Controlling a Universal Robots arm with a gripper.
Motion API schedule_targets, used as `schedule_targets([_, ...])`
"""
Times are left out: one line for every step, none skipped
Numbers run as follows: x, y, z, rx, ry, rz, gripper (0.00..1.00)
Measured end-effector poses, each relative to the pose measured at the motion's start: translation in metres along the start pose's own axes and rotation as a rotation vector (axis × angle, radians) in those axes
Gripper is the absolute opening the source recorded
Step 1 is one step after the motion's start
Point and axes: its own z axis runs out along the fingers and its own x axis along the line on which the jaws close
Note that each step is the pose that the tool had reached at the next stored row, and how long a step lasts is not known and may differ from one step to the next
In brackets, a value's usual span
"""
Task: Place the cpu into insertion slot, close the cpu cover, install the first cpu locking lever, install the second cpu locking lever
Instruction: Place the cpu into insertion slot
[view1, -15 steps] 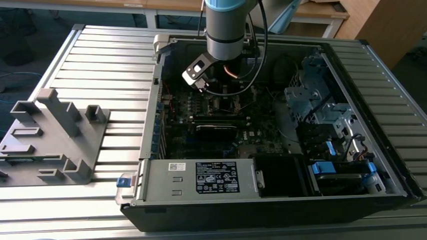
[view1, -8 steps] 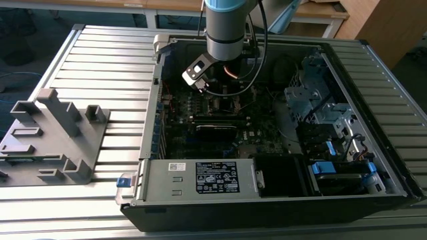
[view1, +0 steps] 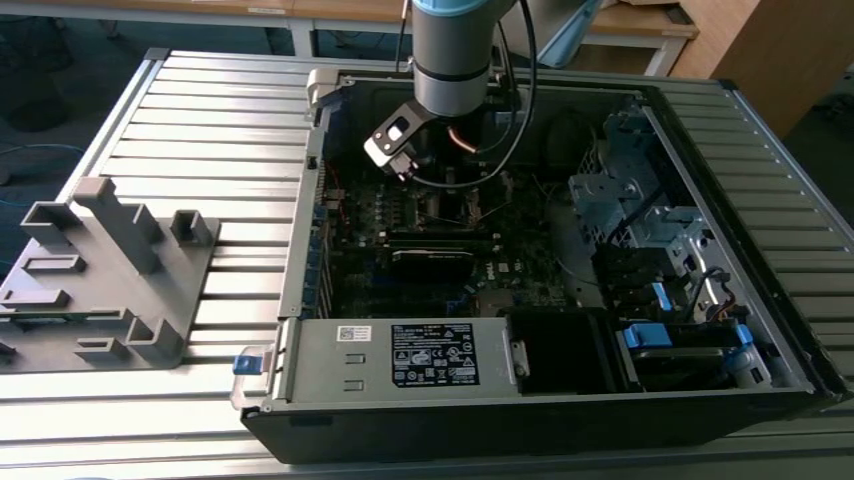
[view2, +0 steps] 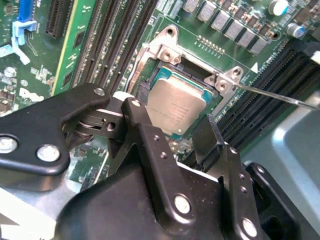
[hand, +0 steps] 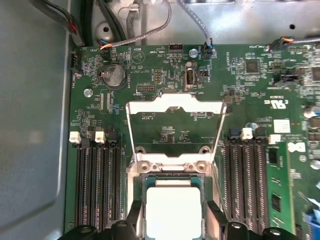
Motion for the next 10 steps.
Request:
schedule_targets([0.0000, 0.0002, -0.0021, 0.0001, -0.0001, 0.000, 0.61])
schedule_targets([0.0001, 0.0004, -0.0043, 0.0001, -0.0001, 0.000, 0.61])
schedule_targets([0.0001, 0.0006, -0.0064, -0.0001, 0.0001, 0.000, 0.61])
schedule_targets([0.0001, 0.0007, -0.0088, 0.0001, -0.0002, 0.000, 0.61])
schedule_targets([0.0002, 0.0009, -0.0105, 0.0001, -0.0001, 0.000, 0.61])
schedule_targets([0.0002, 0.0010, -0.0116, 0.0001, -0.0001, 0.000, 0.61])
schedule_targets([0.0002, 0.0010, -0.0117, 0.0000, 0.0000, 0.000, 0.61])
schedule_targets([0.0002, 0.0010, -0.0117, 0.0000, 0.0001, 0.000, 0.61])
schedule_targets([0.0002, 0.0010, -0.0116, -0.0001, 0.0002, 0.000, 0.61])
schedule_targets([0.0002, 0.0010, -0.0117, -0.0001, 0.0002, 0.000, 0.61])
